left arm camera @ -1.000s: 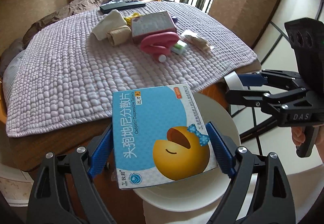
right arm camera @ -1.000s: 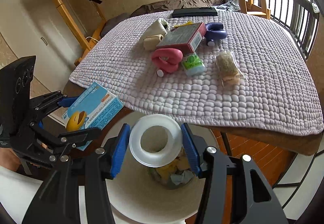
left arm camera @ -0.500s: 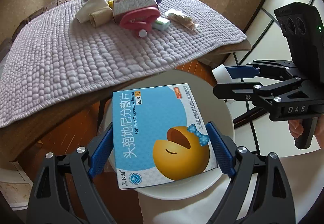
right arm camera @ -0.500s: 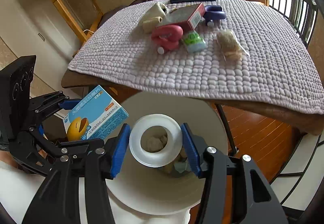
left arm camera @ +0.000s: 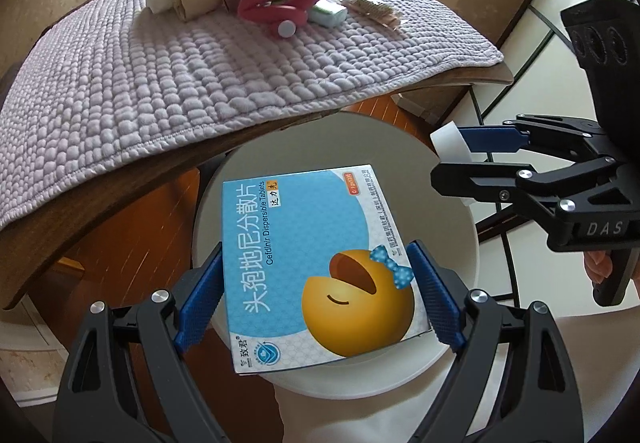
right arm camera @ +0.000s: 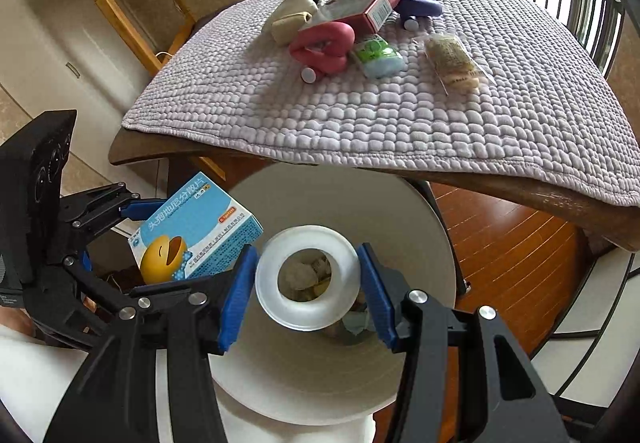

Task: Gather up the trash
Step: 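Carry the blue box and tape roll in both tools over the white bin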

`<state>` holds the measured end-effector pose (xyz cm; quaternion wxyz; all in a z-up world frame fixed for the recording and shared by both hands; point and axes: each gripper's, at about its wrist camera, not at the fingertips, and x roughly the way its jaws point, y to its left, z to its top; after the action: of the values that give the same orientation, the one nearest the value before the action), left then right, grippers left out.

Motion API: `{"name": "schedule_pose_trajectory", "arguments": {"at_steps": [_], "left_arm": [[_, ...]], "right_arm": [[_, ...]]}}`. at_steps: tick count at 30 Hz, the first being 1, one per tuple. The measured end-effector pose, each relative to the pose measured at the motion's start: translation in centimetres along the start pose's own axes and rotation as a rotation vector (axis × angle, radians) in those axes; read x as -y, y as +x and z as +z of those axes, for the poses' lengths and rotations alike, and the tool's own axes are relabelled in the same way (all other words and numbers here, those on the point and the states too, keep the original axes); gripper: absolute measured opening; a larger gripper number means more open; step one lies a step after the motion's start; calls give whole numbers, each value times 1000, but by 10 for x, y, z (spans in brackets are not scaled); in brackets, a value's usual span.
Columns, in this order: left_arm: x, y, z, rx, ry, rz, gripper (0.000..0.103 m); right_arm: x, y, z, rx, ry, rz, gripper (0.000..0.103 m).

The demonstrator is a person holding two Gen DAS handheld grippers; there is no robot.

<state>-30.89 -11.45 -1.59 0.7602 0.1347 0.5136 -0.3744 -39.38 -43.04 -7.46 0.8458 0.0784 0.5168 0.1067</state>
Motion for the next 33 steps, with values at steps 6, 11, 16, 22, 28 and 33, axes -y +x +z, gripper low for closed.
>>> {"name": "schedule_pose_trajectory", "arguments": {"at_steps": [6,11,16,22,28,33], "left_arm": [[-1,10,-1,-8,-23,20,89],[0,16,-5,-16,-34,28,89],[2,26,-9,-28,-39,36,89],[5,36,-8,-42,-39,49,89],[4,48,-10,-54,-40,55,89],[4,57,-10,-62,-38,62,89]], "right_arm": [[-2,9,0,-6,-3,-30,51],[-4,18,0,-20,-16,-44,51],[-6,27,-1,-32,-24,-56,51],[-8,40,2,-43,-25,-68,51],[-9,52,4,-48,-18,-72,51],[-10,58,5,-55,-14,-74,51]]}}
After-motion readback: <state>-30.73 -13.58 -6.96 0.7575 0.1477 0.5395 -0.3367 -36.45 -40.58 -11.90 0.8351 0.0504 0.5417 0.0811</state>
